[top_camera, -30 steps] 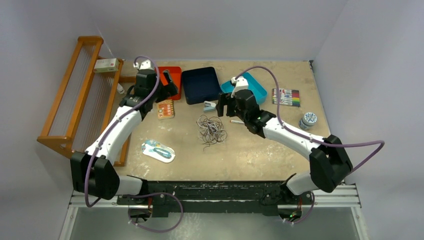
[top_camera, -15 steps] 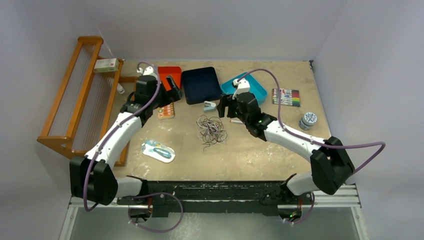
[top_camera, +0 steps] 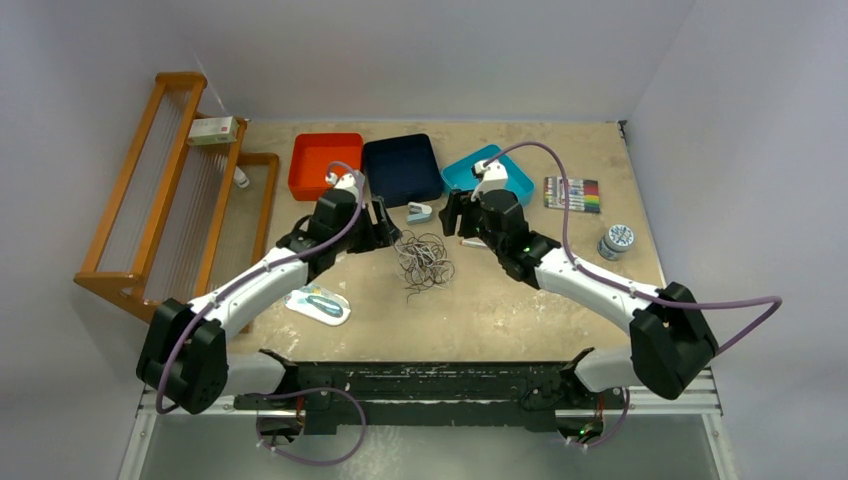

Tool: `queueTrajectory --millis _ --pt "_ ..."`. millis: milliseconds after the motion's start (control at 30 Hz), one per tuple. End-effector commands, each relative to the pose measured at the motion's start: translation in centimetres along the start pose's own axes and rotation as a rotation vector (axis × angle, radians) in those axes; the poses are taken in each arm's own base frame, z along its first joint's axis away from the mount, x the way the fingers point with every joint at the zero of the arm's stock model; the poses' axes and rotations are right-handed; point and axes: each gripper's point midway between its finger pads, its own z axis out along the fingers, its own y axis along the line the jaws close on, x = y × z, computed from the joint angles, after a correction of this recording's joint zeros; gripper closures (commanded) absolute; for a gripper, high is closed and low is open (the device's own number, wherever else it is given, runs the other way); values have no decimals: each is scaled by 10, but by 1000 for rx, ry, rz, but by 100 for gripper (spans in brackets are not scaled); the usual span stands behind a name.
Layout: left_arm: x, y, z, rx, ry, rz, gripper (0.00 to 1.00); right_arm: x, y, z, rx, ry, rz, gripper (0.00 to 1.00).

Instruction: Untangle the cables

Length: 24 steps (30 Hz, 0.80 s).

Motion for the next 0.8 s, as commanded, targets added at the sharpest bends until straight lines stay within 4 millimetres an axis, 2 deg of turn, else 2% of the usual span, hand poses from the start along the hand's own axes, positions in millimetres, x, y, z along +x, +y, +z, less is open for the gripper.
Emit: queueTrajectory --millis 0,167,367,767 --pt "-9 -22 6 89 -48 3 36 -18 2 4 0 -62 5 32" --pt "4 -13 19 52 -1 29 44 -19 4 6 -5 -63 -1 34" --pt "11 -8 30 33 25 29 53 -16 4 6 -12 -56 6 37" --pt "9 -7 49 30 13 4 69 -17 3 3 -14 -65 -5 39"
